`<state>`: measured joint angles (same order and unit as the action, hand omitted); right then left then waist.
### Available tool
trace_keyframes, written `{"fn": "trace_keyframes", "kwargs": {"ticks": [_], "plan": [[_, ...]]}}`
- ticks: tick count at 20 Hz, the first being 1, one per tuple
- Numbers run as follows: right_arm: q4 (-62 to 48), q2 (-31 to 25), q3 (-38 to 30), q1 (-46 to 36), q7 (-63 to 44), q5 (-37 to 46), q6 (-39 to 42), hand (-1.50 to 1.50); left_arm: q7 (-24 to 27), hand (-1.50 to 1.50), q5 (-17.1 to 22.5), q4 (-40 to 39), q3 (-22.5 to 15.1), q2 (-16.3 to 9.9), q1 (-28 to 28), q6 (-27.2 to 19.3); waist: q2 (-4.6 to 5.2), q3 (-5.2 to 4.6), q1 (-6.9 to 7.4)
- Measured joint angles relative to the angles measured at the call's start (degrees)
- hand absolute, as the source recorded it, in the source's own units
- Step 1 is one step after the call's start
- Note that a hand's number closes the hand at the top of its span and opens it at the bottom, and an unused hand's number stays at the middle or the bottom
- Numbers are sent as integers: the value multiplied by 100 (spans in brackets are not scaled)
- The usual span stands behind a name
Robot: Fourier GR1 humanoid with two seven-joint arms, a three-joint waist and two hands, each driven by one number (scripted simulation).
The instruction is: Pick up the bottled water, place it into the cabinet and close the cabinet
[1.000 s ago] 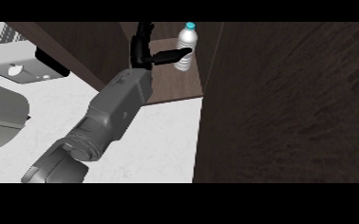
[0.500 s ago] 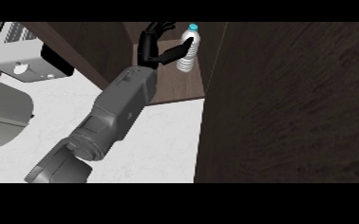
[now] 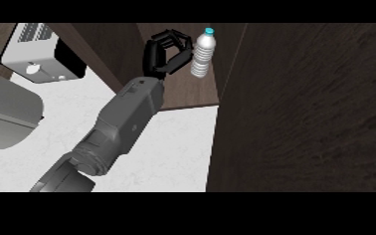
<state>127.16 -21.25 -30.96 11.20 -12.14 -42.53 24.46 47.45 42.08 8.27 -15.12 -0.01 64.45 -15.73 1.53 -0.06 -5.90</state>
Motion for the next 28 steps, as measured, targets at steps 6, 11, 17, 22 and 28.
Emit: {"fn": "trace_keyframes", "kwargs": {"ticks": [6,11,17,22,28], "plan": [[191,6,-34,133,-124,-51,140,-150,-6,150,190,583,-282,1,-597,282,-70,1,141],[416,-21,-185,353,-304,-282,271,150,-44,150,450,1309,-677,1,-1273,507,-124,3,288],[482,-50,-124,414,-507,-369,439,150,-154,150,566,2327,-1164,-15,-2183,707,-164,5,480],[567,-124,-48,542,-647,-486,552,150,-253,150,403,3269,-1432,-191,-3088,939,-194,5,576],[685,95,441,567,-730,-531,310,150,-581,-150,201,4554,-1754,-774,-4048,1032,-210,4,625]]}}
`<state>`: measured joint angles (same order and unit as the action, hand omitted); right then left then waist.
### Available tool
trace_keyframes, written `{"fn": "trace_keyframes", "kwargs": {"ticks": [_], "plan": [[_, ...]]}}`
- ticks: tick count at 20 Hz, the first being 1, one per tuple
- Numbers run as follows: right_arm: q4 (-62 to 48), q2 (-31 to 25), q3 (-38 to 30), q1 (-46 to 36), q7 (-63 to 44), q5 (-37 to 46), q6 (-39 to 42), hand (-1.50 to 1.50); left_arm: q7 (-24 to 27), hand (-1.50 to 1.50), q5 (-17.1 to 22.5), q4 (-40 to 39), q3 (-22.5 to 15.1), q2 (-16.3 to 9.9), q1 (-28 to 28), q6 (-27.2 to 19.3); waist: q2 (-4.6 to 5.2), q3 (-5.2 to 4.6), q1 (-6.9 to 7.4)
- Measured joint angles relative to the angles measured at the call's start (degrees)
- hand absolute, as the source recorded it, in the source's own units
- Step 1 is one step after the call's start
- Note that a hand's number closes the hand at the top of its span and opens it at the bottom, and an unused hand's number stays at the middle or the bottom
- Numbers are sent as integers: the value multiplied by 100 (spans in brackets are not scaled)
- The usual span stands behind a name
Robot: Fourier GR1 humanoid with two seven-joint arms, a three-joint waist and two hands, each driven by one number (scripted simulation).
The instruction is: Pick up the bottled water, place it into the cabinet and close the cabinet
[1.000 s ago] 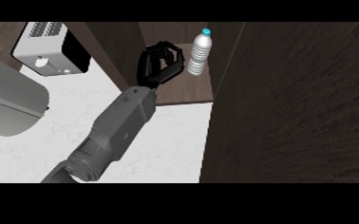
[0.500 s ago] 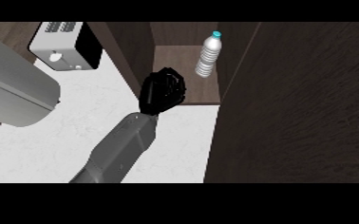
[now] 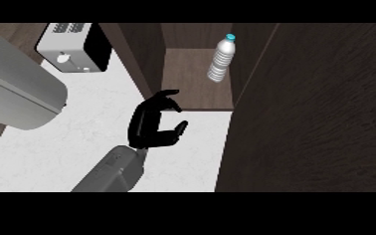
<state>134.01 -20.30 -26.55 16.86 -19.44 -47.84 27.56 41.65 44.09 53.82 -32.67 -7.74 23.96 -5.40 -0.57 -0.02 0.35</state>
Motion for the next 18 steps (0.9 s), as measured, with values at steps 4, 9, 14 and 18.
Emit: {"fn": "trace_keyframes", "kwargs": {"ticks": [4,9,14,18], "plan": [[24,-176,145,-203,-70,-12,-128,150,-228,-150,-17,860,-187,-384,-621,126,-4,-2,30],[70,-346,590,-255,-211,-20,-110,150,-276,-150,-11,1805,-232,-1028,-1412,285,-14,-5,37],[122,-231,1325,-249,-257,-33,-220,150,-106,-150,0,2576,-57,-1717,-2239,324,-26,-8,47],[141,-170,1995,-371,-359,-17,-438,150,29,-150,41,2914,226,-2251,-2738,373,-26,-13,46]]}}
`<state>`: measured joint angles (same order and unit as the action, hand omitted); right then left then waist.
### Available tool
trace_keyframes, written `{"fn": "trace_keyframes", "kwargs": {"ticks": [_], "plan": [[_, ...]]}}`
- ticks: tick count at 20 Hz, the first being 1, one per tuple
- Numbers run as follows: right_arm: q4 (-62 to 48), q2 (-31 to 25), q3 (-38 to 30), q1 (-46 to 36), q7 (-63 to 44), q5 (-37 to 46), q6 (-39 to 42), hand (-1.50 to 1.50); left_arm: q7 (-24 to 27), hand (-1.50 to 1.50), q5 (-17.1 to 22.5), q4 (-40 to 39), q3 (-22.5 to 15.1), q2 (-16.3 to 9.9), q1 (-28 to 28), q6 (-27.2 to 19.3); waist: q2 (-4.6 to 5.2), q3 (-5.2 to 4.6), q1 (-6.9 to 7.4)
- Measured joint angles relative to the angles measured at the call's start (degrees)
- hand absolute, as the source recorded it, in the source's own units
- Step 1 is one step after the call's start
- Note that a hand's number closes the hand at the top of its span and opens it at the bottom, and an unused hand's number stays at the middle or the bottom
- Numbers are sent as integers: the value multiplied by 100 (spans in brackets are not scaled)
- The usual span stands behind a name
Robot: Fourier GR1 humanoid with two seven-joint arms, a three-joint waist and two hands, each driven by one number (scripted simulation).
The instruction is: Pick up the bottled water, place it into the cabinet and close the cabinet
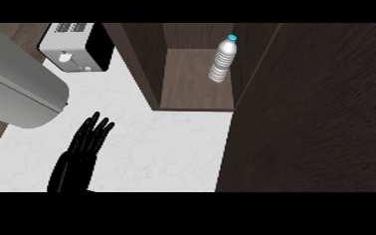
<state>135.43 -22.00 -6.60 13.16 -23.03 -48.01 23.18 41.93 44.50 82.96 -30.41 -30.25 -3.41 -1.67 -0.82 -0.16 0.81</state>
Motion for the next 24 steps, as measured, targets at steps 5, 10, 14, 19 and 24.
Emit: {"fn": "trace_keyframes", "kwargs": {"ticks": [5,10,14,19,24], "plan": [[-8,47,853,-369,-154,58,-338,150,162,-150,-63,367,306,-666,-508,73,-14,-7,31],[-45,165,1718,-986,-298,163,-804,150,216,-150,29,748,531,-1102,-862,263,-31,-18,49],[-109,272,2383,-1637,-464,285,-1252,150,209,-150,104,1011,668,-1332,-1044,354,-40,-25,56],[-314,576,3213,-2510,-604,912,-1944,150,127,-150,269,1238,895,-1637,-1223,469,-56,-29,55],[-632,1295,4099,-3522,-879,2347,-2942,150,55,-150,403,1570,1078,-1874,-1443,524,-43,-22,107]]}}
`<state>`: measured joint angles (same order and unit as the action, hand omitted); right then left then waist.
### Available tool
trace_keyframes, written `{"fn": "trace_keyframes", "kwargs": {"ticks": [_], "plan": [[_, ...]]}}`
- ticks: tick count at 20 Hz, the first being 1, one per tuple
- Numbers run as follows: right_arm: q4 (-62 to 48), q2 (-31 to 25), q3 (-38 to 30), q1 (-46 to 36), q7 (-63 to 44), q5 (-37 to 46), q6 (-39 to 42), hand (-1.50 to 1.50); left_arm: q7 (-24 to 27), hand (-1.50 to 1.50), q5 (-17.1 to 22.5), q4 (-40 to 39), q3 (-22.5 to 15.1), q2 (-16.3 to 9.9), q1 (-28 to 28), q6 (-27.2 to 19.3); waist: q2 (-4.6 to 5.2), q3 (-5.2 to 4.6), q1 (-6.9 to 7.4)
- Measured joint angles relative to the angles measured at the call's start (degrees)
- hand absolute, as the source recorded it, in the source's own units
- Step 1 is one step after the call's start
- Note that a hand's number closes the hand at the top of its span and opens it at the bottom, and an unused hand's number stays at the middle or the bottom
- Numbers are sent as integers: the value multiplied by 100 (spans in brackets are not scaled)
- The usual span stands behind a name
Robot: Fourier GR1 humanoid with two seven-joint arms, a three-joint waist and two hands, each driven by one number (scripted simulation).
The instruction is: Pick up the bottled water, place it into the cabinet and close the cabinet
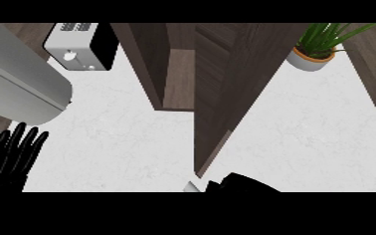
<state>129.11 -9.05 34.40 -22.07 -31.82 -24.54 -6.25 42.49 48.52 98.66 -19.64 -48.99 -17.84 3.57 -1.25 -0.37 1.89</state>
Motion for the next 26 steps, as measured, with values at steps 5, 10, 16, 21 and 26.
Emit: {"fn": "trace_keyframes", "kwargs": {"ticks": [5,10,16,21,26], "plan": [[-924,628,721,-1136,-20,751,-1308,150,-100,-150,114,371,181,-208,-206,38,40,12,74],[-1947,820,883,-2253,319,342,-2518,150,-161,-150,257,582,421,-359,-410,167,93,22,135],[-3053,883,629,-3008,855,-725,-2092,150,-281,-150,321,911,713,-459,-670,170,140,35,127],[-3620,897,410,-3179,750,-1532,-912,150,-426,-150,417,1138,985,-559,-842,172,147,39,68],[-4324,859,-84,-3134,986,-1710,-81,150,-617,-150,453,1317,1250,-491,-1051,186,134,39,-15]]}}
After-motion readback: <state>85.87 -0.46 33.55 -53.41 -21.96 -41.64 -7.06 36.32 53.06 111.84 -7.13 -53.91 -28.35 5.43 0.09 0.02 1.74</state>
